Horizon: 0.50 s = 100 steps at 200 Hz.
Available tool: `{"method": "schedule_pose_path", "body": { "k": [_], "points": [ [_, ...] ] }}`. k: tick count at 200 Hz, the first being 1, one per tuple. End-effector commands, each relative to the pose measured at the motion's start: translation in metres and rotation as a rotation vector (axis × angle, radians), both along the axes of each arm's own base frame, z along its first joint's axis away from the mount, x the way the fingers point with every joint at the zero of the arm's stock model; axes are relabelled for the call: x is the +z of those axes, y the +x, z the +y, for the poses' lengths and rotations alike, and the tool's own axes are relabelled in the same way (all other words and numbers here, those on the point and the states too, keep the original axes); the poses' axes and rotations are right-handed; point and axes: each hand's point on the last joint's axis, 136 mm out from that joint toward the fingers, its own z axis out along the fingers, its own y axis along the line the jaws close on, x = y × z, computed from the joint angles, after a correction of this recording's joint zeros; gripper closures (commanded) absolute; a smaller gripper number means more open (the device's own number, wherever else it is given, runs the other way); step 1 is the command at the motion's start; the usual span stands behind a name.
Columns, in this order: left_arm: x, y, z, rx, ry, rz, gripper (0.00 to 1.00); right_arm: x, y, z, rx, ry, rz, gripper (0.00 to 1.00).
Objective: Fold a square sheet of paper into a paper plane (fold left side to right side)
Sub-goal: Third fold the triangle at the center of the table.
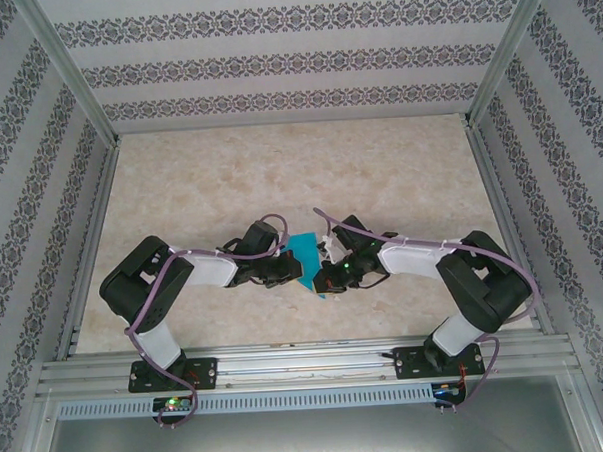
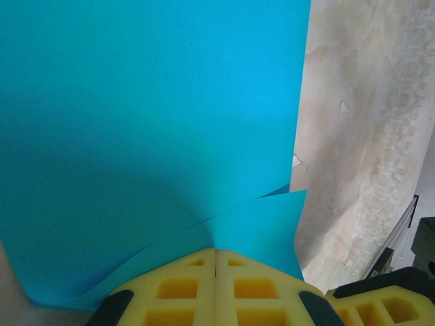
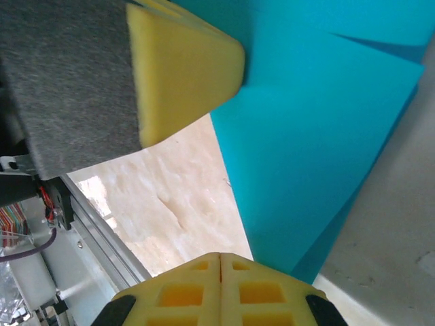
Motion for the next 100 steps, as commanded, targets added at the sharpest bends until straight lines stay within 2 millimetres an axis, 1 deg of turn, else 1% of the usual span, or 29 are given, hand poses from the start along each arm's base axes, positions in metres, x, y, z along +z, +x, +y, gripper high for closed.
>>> {"method": "schedule_pose_path", "body": {
  "k": [1, 100],
  "points": [
    [-0.046, -0.023, 0.028, 0.034, 0.171, 0.127, 0.97, -0.008, -0.002, -0.002, -0.006, -0.035, 0.012, 0.97],
    [-0.046, -0.023, 0.03, 0.033, 0.18, 0.126, 0.97, -0.025, -0.01, -0.01, -0.009, -0.088, 0.062, 0.98]
  ]
}}
